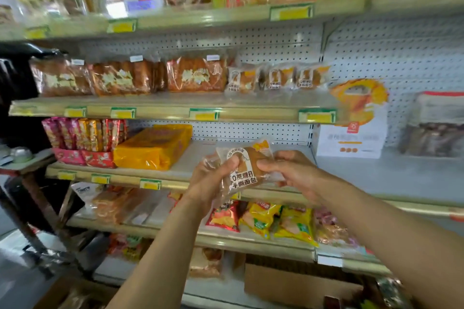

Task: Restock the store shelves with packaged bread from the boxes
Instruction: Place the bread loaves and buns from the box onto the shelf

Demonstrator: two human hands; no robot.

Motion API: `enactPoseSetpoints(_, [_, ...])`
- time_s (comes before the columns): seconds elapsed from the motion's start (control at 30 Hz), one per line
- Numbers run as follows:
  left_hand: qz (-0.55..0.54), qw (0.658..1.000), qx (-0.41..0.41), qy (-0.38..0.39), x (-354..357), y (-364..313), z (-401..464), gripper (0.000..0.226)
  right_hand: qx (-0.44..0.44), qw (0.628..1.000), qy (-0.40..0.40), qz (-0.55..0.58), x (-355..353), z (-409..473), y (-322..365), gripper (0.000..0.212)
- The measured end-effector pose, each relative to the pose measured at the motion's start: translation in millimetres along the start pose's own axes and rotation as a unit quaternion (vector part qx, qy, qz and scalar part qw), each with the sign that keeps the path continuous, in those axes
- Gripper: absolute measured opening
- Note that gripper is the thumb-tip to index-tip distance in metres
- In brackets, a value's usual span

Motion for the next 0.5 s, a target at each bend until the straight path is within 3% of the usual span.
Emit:
enactPoseSetpoints(0.13, [0.050, 0.998, 0.047, -0.011, 25.8, -50.2, 24.1, 0.034, -0.045, 0.999, -0.018, 0.011, -42.9, 5.5, 39.6, 0.027])
enactPoseSetpoints(0.23, [0.024, 0.998, 0.064, -0.009, 34.4, -80.9, 52.2, 0.070, -0.072, 0.996, -0.023, 0.040, -66.4, 16.7, 68.3, 0.026])
enactPoseSetpoints(0.3, [0.001, 0.998, 0.066, -0.007, 36.1, -95.6, 72.3, 0.095, -0.085, 0.995, -0.033, 0.048, -78.7, 27.7, 85.5, 0.047])
enactPoseSetpoints(0.33, [-0.011, 0.998, 0.063, 0.000, 37.0, -102.6, 81.3, 0.095, -0.093, 0.994, -0.040, 0.048, -83.7, 34.7, 93.7, 0.058])
enactPoseSetpoints(0.4, [-0.046, 0.997, 0.068, 0.008, 35.3, -114.3, 102.4, 0.071, -0.102, 0.991, -0.061, 0.054, -95.2, 52.8, 107.1, 0.072])
enactPoseSetpoints(0.5, [-0.088, 0.994, 0.070, 0.010, 27.4, -128.6, 140.2, 0.040, -0.123, 0.987, -0.073, 0.070, -104.6, 80.1, 127.9, 0.074])
Point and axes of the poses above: each hand's wrist, its own z-axis towards the middle knuckle, its own x-axis out of the palm, y = z × x, the point moved 8 cm from there along z, towards the middle knuckle, and after that the axes turned 12 degrees about z, right-handed, at the moved point
